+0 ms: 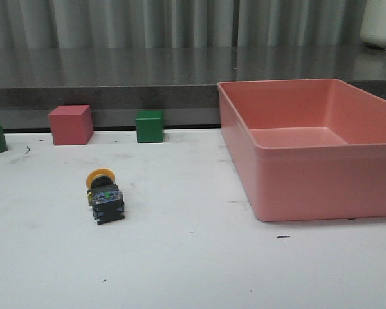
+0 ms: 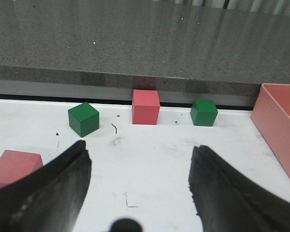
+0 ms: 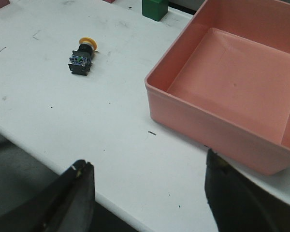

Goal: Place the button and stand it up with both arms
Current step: 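Move the left gripper over the standing yellow button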

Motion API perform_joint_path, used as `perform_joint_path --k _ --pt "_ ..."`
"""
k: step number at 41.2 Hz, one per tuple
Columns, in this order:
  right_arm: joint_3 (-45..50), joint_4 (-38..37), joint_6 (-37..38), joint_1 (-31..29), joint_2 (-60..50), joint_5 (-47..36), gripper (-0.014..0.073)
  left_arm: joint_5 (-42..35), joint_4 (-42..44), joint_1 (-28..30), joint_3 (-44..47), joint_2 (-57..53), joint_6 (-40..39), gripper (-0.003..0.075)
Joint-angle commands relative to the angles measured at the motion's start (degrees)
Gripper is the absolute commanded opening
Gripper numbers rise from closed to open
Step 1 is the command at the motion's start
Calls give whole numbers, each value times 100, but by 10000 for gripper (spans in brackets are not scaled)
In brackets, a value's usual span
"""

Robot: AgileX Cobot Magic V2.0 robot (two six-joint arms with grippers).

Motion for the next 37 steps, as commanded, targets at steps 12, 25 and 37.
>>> perform_joint_path --k 12,25,37 --pt "-131 -100 -40 -37 21 -453 510 -84 -25 -329 -587 139 99 591" --pt "-131 -100 -40 -37 21 -453 510 394 -111 -1021 -1650 1133 351 608" --pt "-131 -100 -40 -37 21 -453 510 456 -138 -2215 -2150 2849 339 608"
